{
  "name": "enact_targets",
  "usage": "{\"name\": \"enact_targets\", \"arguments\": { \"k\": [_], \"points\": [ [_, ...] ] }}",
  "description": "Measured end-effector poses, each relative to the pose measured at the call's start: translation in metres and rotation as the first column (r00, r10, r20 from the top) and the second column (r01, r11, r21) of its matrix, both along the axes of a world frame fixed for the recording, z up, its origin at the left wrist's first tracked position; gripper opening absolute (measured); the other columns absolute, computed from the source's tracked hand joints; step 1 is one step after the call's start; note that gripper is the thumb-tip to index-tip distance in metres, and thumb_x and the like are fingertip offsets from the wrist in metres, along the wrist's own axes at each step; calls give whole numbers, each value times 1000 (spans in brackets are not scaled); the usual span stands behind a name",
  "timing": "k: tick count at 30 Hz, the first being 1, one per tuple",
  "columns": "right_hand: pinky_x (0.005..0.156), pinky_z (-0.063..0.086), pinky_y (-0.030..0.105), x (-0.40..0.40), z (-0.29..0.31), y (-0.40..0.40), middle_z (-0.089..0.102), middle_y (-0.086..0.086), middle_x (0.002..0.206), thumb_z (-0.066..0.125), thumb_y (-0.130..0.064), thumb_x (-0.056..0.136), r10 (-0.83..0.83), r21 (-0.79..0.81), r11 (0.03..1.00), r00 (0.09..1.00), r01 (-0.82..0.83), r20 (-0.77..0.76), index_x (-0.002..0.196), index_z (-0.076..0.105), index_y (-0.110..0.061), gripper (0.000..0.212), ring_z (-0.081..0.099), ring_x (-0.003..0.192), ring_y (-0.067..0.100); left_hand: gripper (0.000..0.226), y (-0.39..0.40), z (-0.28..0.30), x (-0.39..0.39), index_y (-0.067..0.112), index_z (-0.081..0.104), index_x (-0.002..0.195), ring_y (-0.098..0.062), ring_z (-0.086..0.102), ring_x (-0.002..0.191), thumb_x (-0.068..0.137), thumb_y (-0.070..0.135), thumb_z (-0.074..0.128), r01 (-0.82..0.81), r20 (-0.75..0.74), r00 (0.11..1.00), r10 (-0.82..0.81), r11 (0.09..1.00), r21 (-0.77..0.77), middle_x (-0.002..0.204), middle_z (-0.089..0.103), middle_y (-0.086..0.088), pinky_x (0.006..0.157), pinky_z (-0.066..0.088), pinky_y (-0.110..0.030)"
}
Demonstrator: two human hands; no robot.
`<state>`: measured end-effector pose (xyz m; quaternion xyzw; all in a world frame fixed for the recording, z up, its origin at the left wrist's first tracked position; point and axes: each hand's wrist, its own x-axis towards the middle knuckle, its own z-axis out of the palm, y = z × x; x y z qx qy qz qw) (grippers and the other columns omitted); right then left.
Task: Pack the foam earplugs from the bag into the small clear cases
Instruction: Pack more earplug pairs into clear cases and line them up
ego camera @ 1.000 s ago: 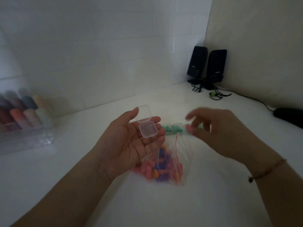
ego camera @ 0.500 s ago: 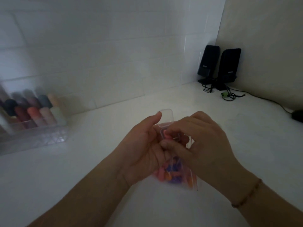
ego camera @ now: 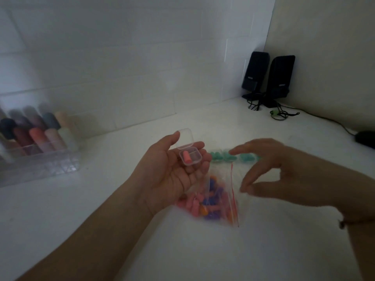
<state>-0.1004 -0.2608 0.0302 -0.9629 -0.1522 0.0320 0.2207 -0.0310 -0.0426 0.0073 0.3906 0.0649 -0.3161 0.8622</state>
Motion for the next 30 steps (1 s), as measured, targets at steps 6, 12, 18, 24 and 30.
{"name": "enact_targets", "arguments": {
  "k": [6,12,18,24,30],
  "points": [
    [118,12,28,3,-14,25,22,-29,150,67,-59,74,-43,-196,980,996,28,-73,81,63,-50,13,2,142,-1,55,0,-1,0,-12,57,123,-28,65,76,96,36,47,-10,2,1000,10,1000,10,94,61,-22,69,58,-32],
    [118,15,36,0,-13,30,25,-28,149,59,-70,73,-62,-296,954,997,48,-38,78,63,-45,25,6,144,4,56,-1,-1,-1,-12,58,121,-28,65,74,96,36,47,-7,-9,1000,7,1000,23,95,61,-23,69,58,-33],
    [117,14,33,0,-18,28,23,-30,149,57,-68,76,-40,-301,953,999,33,-16,90,70,-43,32,5,143,1,55,-1,0,-1,-12,59,119,-28,65,74,96,37,47,0,-17,1000,0,1000,29,95,62,-22,69,58,-33],
    [117,11,32,1,-18,25,20,-33,148,58,-70,72,1,-347,938,1000,-6,-13,93,65,-49,30,2,143,1,56,-1,0,-2,-11,59,120,-28,66,77,95,37,47,19,-9,1000,-19,999,25,95,62,-22,74,58,-34],
    [111,27,24,-3,0,-3,38,-40,133,65,-70,57,2,-10,1000,993,-1,114,82,62,-49,33,25,133,-15,58,1,0,-3,-11,58,123,-28,66,78,91,37,50,86,12,996,-86,996,-2,94,63,-23,72,58,-34]
  ]
}}
